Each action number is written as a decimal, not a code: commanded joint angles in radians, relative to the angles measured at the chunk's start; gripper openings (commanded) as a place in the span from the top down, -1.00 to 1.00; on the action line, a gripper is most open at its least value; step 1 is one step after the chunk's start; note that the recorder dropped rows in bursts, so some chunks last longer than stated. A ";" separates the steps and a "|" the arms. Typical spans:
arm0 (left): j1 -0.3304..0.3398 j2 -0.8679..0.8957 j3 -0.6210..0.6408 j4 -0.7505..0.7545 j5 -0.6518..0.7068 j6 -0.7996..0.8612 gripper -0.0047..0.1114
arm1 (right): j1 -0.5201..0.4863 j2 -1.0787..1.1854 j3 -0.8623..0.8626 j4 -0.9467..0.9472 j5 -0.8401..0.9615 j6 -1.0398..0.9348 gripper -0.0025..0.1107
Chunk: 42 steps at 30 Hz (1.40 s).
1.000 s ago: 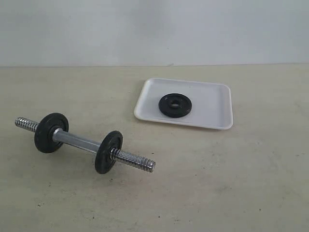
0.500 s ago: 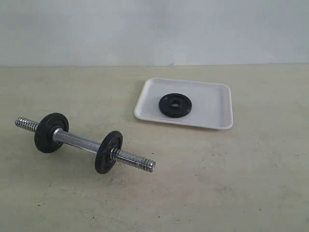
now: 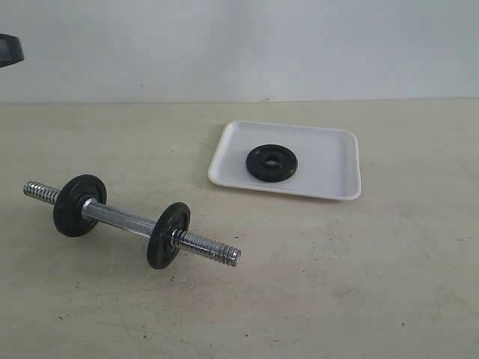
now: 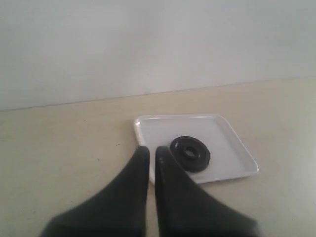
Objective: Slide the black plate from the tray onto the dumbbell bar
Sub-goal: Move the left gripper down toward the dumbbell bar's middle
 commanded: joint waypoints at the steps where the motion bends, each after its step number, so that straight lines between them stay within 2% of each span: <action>1: -0.055 0.035 -0.041 -0.002 -0.094 0.351 0.84 | -0.003 -0.004 -0.001 -0.007 0.013 -0.003 0.93; 5: -0.116 0.010 -0.039 -0.002 -0.033 0.760 0.84 | -0.003 -0.004 -0.001 -0.007 0.013 -0.003 0.93; 9: -0.210 -0.036 -0.039 -0.002 0.210 1.085 0.84 | -0.003 -0.004 -0.001 -0.007 0.013 -0.003 0.93; 14: -0.357 -0.116 -0.002 -0.002 0.392 1.477 0.84 | -0.003 -0.004 -0.001 -0.007 0.015 -0.001 0.93; 18: -0.484 -0.191 0.085 -0.018 0.600 1.591 0.84 | -0.003 -0.004 -0.001 -0.007 0.053 -0.002 0.93; 24: -0.610 -0.294 0.209 -0.002 0.725 1.622 0.84 | -0.003 -0.004 -0.001 -0.007 0.058 -0.002 0.93; 25: -0.629 -0.306 0.218 -0.002 0.746 1.609 0.84 | -0.003 -0.004 -0.001 -0.007 0.058 -0.002 0.93; 27: -0.659 -0.329 0.231 -0.002 0.746 1.484 0.84 | -0.003 -0.004 -0.001 -0.007 0.058 -0.002 0.93; 28: -0.674 -0.345 0.231 -0.002 0.703 1.310 0.84 | -0.003 -0.004 -0.001 -0.007 0.058 -0.002 0.93; 29: -0.682 -0.351 0.226 -0.002 0.663 1.244 0.84 | -0.003 -0.004 -0.001 -0.007 0.058 -0.002 0.93; 30: -0.682 -0.356 0.205 -0.002 0.550 1.164 0.84 | -0.003 -0.004 -0.001 -0.007 0.058 -0.002 0.93; 31: -0.682 -0.356 0.187 -0.002 0.497 1.108 0.84 | -0.003 -0.004 -0.001 -0.007 0.058 -0.002 0.93; 32: -0.682 -0.335 0.149 -0.055 0.454 0.974 0.84 | -0.003 -0.004 -0.001 -0.007 0.058 -0.002 0.93; 33: -0.682 -0.323 0.127 -0.139 0.457 0.890 0.84 | -0.003 -0.004 -0.001 -0.007 0.058 -0.002 0.93; 34: -0.682 -0.300 0.090 -0.292 0.500 0.752 0.84 | -0.003 -0.004 -0.001 -0.007 0.058 -0.002 0.93; 37: -0.680 -0.245 0.018 -0.567 0.641 0.583 0.84 | -0.003 -0.004 -0.001 -0.007 0.058 -0.002 0.93; 40: -0.680 -0.173 -0.016 -0.574 0.653 0.586 0.84 | -0.003 -0.004 -0.001 -0.007 0.078 0.016 0.93; 42: -0.680 -0.119 -0.019 -0.671 0.654 0.439 0.84 | -0.003 -0.004 -0.001 -0.007 0.125 0.019 0.93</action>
